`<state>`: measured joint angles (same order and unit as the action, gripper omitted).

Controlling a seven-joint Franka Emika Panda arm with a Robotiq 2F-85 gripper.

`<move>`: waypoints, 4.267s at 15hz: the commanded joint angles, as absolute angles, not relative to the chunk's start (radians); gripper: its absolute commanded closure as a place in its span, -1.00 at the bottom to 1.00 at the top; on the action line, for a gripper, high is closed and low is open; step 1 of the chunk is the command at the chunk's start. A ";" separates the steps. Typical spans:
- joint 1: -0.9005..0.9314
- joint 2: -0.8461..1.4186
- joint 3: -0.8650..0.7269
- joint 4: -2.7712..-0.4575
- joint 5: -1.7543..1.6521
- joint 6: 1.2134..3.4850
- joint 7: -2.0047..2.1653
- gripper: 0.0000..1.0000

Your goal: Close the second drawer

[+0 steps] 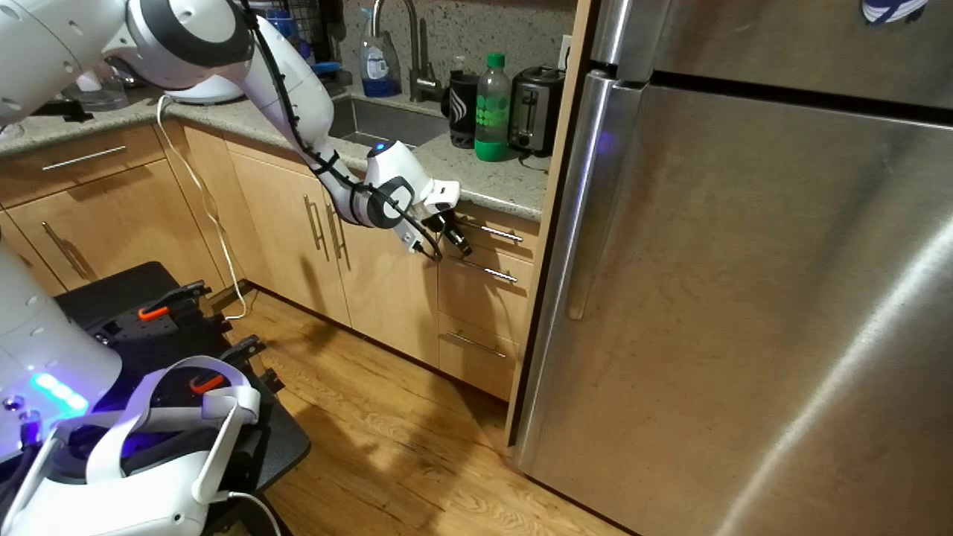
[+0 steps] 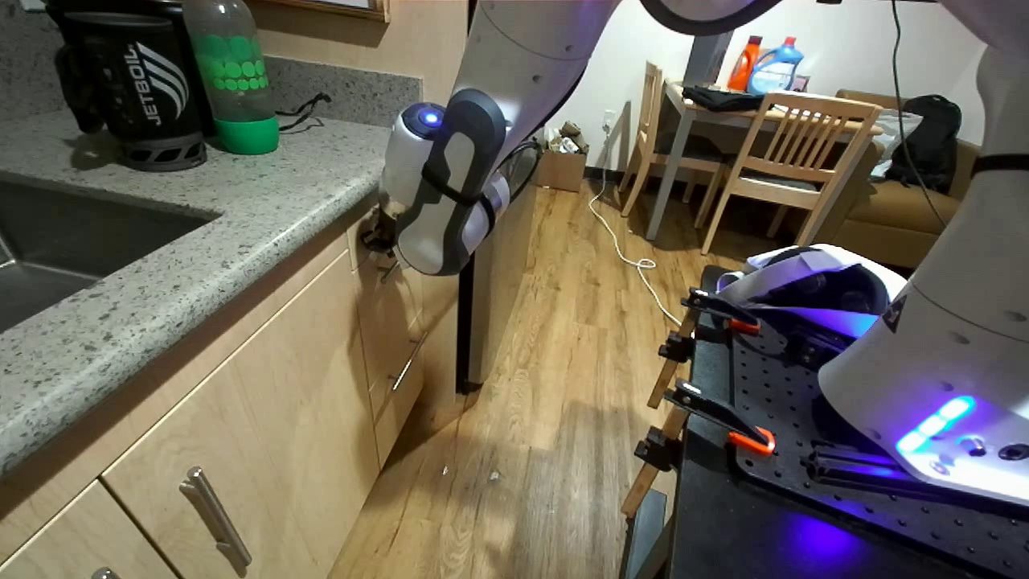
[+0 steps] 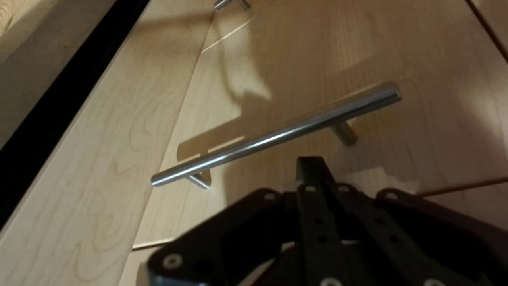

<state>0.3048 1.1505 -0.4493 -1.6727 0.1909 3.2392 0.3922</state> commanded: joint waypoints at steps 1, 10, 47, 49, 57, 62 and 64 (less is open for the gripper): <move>0.304 1.141 -0.442 -1.684 0.225 3.237 0.358 0.99; 0.318 1.073 -0.446 -1.798 0.285 3.251 0.362 1.00; -0.262 0.390 0.104 -2.502 -0.109 3.223 -0.141 0.99; -0.233 0.434 0.082 -2.455 -0.113 3.201 -0.123 0.98; -0.285 0.398 0.144 -2.507 -0.129 3.255 -0.144 1.00; -0.333 0.284 0.170 -2.704 -0.217 3.395 -0.158 1.00; -0.366 0.235 0.172 -2.781 -0.270 3.427 -0.163 1.00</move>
